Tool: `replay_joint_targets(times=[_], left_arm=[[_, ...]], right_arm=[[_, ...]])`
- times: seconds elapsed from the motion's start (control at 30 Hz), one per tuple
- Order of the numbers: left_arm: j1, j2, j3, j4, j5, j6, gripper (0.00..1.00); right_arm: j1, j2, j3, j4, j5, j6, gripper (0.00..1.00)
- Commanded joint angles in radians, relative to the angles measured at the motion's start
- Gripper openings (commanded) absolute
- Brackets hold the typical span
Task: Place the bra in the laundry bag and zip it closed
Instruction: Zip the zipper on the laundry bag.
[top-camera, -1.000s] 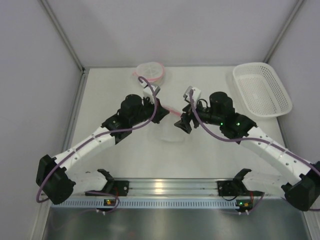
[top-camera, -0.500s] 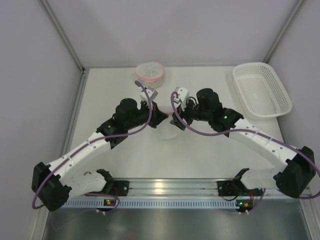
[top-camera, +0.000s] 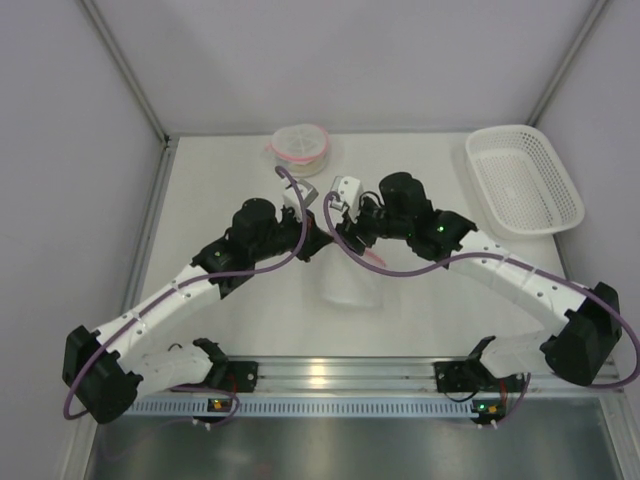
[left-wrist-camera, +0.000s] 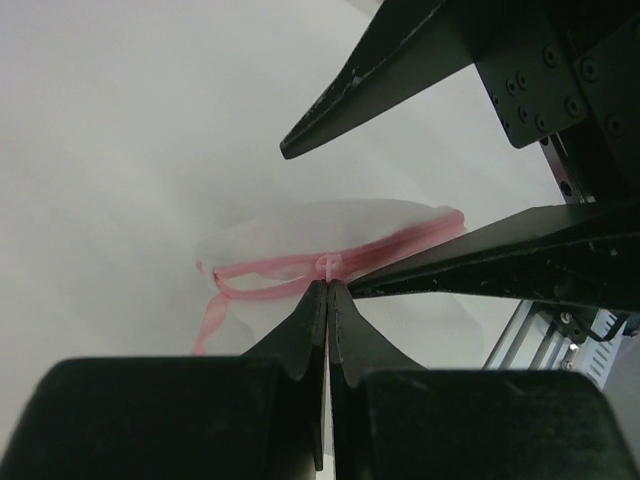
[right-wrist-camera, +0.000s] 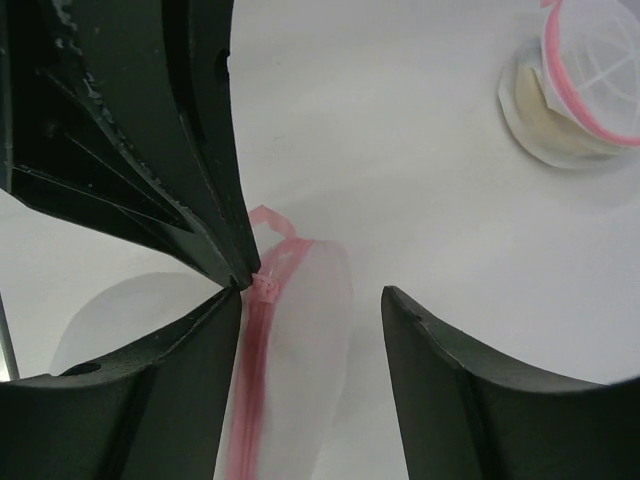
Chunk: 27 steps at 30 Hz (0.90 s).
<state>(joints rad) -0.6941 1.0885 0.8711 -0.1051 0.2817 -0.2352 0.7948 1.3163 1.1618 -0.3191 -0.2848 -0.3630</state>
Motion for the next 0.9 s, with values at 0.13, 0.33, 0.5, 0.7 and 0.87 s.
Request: replay_joint_targets(times=[0.13, 0.33, 0.5, 0.7, 0.87], left_arm=[[-0.002, -0.033, 0.017, 0.031, -0.024, -0.019, 0.0], [-0.002, -0.045, 0.008, 0.059, -0.013, -0.032, 0.0], [-0.002, -0.053, 0.0, 0.068, -0.041, -0.055, 0.0], [-0.002, -0.049, -0.001, 0.076, -0.064, -0.075, 0.0], [-0.002, -0.05, -0.004, 0.093, -0.042, -0.079, 0.0]], right_arm=[[0.029, -0.066, -0.001, -0.026, 0.0, 0.03, 0.62], [0.03, -0.048, -0.02, -0.012, -0.051, 0.088, 0.64], [0.032, -0.006, -0.027, -0.008, -0.028, 0.148, 0.67], [0.047, -0.02, -0.048, 0.006, 0.022, 0.208, 0.68], [0.055, -0.016, -0.068, 0.055, 0.045, 0.231, 0.56]])
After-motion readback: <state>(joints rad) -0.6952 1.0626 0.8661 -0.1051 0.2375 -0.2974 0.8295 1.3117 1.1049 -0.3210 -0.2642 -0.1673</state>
